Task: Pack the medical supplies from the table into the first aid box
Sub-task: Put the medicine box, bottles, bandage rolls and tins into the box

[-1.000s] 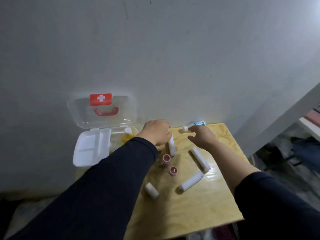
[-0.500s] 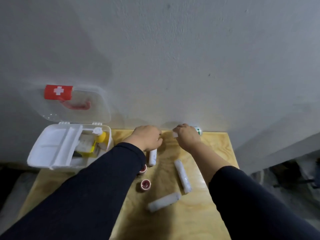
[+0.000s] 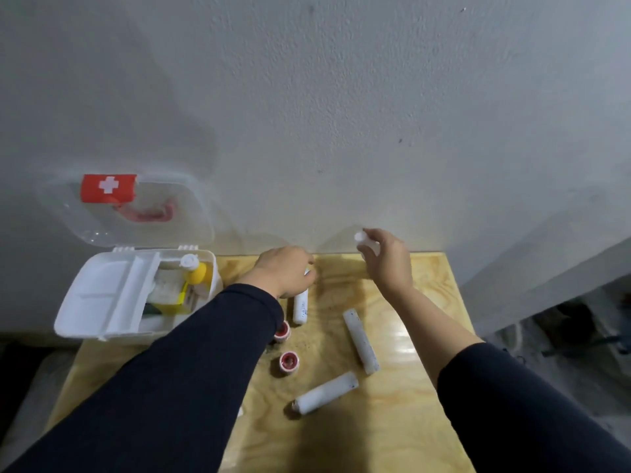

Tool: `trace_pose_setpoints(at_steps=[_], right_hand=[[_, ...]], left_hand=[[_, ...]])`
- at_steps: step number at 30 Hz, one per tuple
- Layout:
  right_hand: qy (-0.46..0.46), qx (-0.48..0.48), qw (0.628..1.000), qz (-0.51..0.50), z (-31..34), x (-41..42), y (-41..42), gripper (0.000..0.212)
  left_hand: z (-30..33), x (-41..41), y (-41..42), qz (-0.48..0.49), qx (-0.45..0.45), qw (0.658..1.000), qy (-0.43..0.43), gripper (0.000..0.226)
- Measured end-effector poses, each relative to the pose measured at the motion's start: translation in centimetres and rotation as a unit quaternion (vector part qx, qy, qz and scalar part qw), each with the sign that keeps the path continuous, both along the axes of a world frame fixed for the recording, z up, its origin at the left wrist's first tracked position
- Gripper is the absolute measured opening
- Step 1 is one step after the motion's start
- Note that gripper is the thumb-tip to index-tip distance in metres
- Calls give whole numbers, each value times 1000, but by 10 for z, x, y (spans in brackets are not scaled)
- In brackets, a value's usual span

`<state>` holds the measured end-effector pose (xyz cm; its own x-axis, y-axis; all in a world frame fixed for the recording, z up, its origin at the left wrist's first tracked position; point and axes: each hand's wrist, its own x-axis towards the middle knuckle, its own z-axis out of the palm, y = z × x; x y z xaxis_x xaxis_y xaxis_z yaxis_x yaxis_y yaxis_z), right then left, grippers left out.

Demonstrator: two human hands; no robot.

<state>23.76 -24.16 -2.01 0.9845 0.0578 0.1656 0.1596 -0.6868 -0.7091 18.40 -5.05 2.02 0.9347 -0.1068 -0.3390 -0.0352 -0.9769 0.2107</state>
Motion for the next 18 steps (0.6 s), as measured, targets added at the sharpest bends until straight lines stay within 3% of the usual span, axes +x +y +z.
trace_pose_setpoints(at_steps=[2, 6, 18], right_hand=[[39, 91, 993, -60, 12, -10, 2, 25], [36, 148, 985, -86, 41, -34, 19, 28], [-19, 195, 979, -49, 115, -125, 146, 31]], left_hand=[[5, -4, 2, -12, 2, 1000, -8, 42], [19, -18, 13, -28, -6, 999, -35, 42], [68, -114, 128, -2, -44, 987, -153, 33]])
